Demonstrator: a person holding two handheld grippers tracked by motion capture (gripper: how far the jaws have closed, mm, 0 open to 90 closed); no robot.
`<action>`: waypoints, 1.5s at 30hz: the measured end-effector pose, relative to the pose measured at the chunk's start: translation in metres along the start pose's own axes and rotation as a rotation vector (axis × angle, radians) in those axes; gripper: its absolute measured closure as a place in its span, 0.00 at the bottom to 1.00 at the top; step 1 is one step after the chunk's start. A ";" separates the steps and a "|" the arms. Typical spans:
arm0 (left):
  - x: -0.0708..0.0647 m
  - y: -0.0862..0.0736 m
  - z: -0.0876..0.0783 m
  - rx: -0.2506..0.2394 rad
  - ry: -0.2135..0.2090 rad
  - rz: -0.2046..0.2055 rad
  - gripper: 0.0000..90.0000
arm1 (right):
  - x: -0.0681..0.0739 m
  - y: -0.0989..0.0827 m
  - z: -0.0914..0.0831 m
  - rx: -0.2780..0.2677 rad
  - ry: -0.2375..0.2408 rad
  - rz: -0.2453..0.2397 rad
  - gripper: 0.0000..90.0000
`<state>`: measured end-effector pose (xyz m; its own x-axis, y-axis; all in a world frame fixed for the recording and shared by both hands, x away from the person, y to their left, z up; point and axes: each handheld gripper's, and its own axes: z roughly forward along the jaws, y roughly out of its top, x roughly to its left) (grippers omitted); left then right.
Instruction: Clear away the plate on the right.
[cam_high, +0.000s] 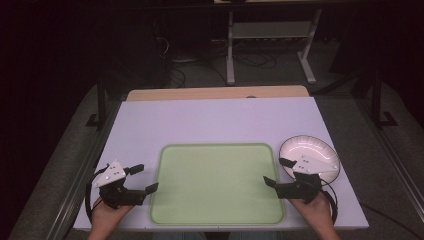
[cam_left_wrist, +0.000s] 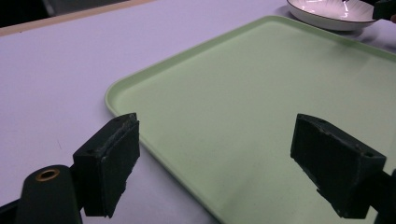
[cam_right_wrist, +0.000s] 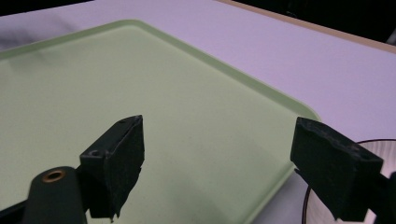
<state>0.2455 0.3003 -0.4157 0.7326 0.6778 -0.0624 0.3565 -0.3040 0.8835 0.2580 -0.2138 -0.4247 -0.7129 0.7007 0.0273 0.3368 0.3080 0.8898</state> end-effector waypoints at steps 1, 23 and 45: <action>0.000 0.000 0.000 -0.001 0.000 0.000 0.17 | 0.000 0.000 0.000 0.002 0.000 0.000 0.19; 0.001 0.000 0.001 0.003 -0.001 0.001 0.17 | -0.002 0.000 -0.009 -0.013 -0.003 0.011 0.19; 0.002 0.000 0.000 0.008 0.004 0.007 0.17 | -0.003 0.000 -0.026 -0.024 -0.006 0.015 0.19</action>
<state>0.2466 0.3020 -0.4157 0.7327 0.6784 -0.0548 0.3563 -0.3137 0.8801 0.2441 -0.2330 -0.4128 -0.7043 0.7088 0.0385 0.3325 0.2816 0.9001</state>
